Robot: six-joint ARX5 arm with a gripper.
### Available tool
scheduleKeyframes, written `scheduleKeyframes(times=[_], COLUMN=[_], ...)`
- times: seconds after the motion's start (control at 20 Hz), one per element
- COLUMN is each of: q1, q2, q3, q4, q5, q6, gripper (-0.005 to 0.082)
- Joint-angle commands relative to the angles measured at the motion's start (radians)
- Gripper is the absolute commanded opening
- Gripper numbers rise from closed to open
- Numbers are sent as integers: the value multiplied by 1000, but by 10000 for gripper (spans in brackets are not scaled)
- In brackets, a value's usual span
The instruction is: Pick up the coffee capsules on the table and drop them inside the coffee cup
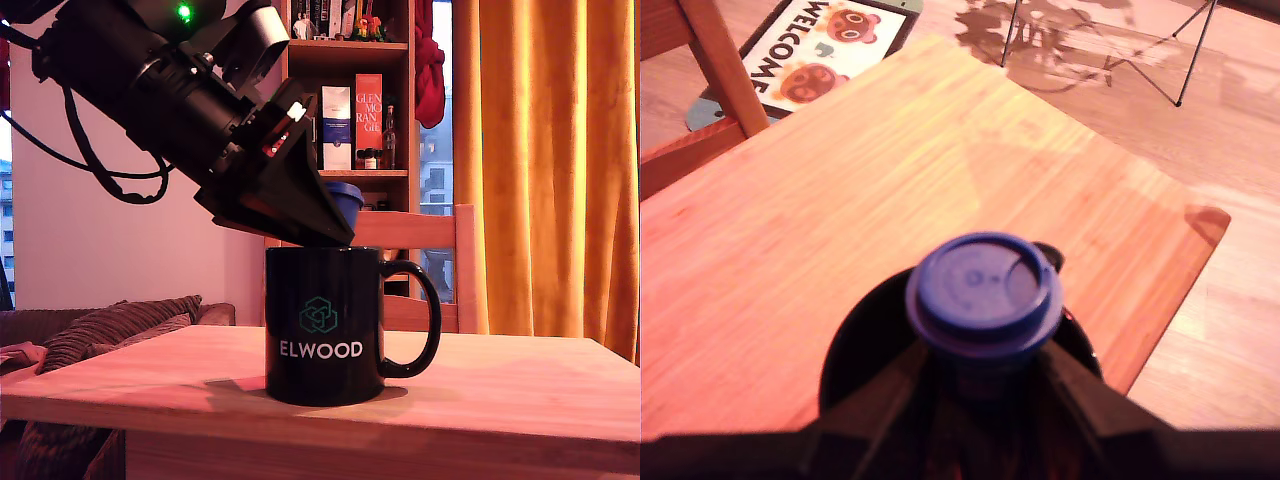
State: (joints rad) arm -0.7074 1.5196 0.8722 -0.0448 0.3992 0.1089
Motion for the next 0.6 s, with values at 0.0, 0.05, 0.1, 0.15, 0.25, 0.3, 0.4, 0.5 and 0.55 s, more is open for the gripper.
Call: scheduleKeyframes(times=[0.0,0.05,0.1,0.15,0.25,0.3,0.4,0.5,0.55], q1=[-6,-6,-6,-6,-6,-6,-6,-6,-6], q2=[6,6,6,6,6,6,6,6,6], q3=[-13,-13,-13,-13,-13,-13,-13,-13,-13], q4=[8,8,8,9,9,9,9,6,4], q5=[5,5,5,5,5,4,5,18,27], q6=[-4,-7,-7,-7,-8,-8,-8,-14,-14], gripper=[126,126,126,126,126,126,127,234,402])
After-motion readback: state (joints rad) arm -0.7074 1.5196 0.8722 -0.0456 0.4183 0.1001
